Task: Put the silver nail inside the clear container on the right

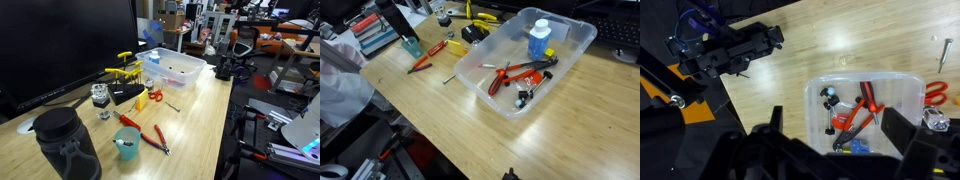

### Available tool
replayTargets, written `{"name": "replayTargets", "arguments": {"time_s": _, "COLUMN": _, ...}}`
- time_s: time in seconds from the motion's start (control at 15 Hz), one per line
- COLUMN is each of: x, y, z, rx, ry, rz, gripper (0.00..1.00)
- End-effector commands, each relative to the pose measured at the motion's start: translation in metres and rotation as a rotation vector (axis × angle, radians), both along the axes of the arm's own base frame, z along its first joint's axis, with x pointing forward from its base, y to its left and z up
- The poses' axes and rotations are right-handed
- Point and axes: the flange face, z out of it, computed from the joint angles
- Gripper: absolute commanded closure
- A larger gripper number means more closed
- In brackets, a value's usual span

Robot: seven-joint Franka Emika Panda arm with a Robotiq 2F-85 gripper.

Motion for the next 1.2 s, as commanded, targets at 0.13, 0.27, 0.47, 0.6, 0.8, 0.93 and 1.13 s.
{"name": "replayTargets", "arguments": {"time_s": 0.13, "x": 0.000, "y": 0.000, "z": 0.001, "rx": 0.000, "ry": 0.000, "rz": 0.000, "gripper": 0.00}}
{"name": "replayTargets", "arguments": {"time_s": 0.27, "x": 0.002, "y": 0.003, "z": -0.002, "rx": 0.005, "ry": 0.005, "rz": 0.010, "gripper": 0.00}}
{"name": "replayTargets", "arguments": {"time_s": 0.47, "x": 0.012, "y": 0.031, "z": -0.021, "rx": 0.074, "ry": 0.018, "rz": 0.107, "gripper": 0.00}}
{"name": "replayTargets", "arguments": {"time_s": 0.6, "x": 0.022, "y": 0.060, "z": -0.044, "rx": 0.096, "ry": 0.048, "rz": 0.164, "gripper": 0.00}}
{"name": "replayTargets", "arguments": {"time_s": 0.8, "x": 0.039, "y": 0.103, "z": -0.076, "rx": 0.139, "ry": 0.071, "rz": 0.242, "gripper": 0.00}}
{"name": "replayTargets", "arguments": {"time_s": 0.93, "x": 0.036, "y": 0.105, "z": -0.077, "rx": 0.120, "ry": 0.090, "rz": 0.211, "gripper": 0.00}}
{"name": "replayTargets", "arguments": {"time_s": 1.13, "x": 0.035, "y": 0.100, "z": -0.073, "rx": 0.122, "ry": 0.081, "rz": 0.200, "gripper": 0.00}}
